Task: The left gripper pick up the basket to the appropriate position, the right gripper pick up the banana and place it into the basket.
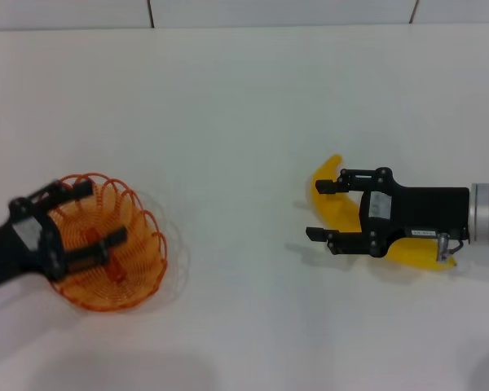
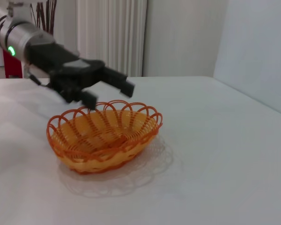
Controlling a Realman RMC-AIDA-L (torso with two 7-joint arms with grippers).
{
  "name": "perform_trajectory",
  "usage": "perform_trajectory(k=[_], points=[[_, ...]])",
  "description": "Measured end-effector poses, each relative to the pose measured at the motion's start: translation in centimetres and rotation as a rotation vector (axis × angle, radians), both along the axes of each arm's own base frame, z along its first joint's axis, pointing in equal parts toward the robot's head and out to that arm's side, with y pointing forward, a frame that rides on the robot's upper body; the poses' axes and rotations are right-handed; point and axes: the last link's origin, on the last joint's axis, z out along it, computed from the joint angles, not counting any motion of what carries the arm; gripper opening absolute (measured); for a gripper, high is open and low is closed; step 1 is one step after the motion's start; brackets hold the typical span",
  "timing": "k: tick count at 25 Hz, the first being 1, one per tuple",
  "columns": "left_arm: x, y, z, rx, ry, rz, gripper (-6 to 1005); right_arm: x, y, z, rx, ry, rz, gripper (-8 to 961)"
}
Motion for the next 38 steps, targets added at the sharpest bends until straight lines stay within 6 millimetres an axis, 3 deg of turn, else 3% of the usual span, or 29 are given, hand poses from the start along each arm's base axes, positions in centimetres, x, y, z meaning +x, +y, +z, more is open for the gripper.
perform_trajectory(k=[6,9,13,18,23,38], points=[[0.3,5.4,4.4,-0.03,-0.064,0.332,876,0.0,0.0,0.0,0.001,0.001,-0.001,713],[1.4,8.1,6.3,-0.084,0.068,0.432,877,-0.1,0.1,0.0,0.0,0.002,0.0,713],[3.9,10.4,6.9,-0.168,0.332,0.358,877,0.0,0.1,0.1,0.002,0.002,-0.003,713],[4.8,10.0,6.9,-0.133,0.503,0.15,877,-0.3,0.3,0.0,-0.002,0.0,0.005,713],[4.2,9.8,7.2,-0.182,0.609,0.153,877,-0.5,0.4,0.0,-0.004,0.004,0.012,713],[5.7,11.0,5.8,-0.212,0.663,0.079,876,-0.7,0.6,0.1,-0.004,0.01,0.016,713]])
